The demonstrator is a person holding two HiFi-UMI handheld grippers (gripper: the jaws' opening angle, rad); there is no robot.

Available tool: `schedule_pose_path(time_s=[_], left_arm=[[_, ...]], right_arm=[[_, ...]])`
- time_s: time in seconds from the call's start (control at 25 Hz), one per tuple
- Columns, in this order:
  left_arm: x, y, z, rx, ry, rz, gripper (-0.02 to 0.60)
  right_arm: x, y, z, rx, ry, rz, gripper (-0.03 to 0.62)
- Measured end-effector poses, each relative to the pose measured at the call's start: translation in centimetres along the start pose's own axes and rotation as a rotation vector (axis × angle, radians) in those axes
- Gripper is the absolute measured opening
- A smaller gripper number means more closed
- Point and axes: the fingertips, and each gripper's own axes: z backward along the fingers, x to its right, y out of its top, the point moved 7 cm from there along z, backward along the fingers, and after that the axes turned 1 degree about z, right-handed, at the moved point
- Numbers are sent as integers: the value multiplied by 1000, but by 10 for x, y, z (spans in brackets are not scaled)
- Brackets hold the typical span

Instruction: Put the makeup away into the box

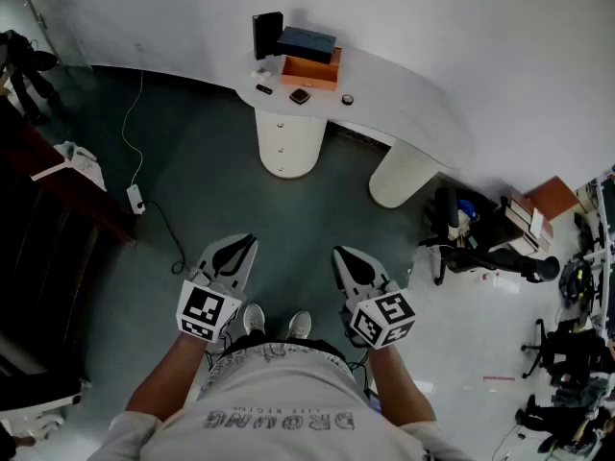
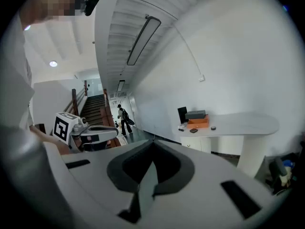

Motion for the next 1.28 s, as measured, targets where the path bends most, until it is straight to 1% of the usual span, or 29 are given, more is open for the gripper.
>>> schedule_pose_path(time_s=[0.44,1.28], left_arm=[[-6,3,-2,5,-5,-1,32],[-12,3,-10,8,-18,-13,32]], right_arm=[[-2,3,-8,-9,-13,11,8],[3,4,-18,-15,-19,-5,8]])
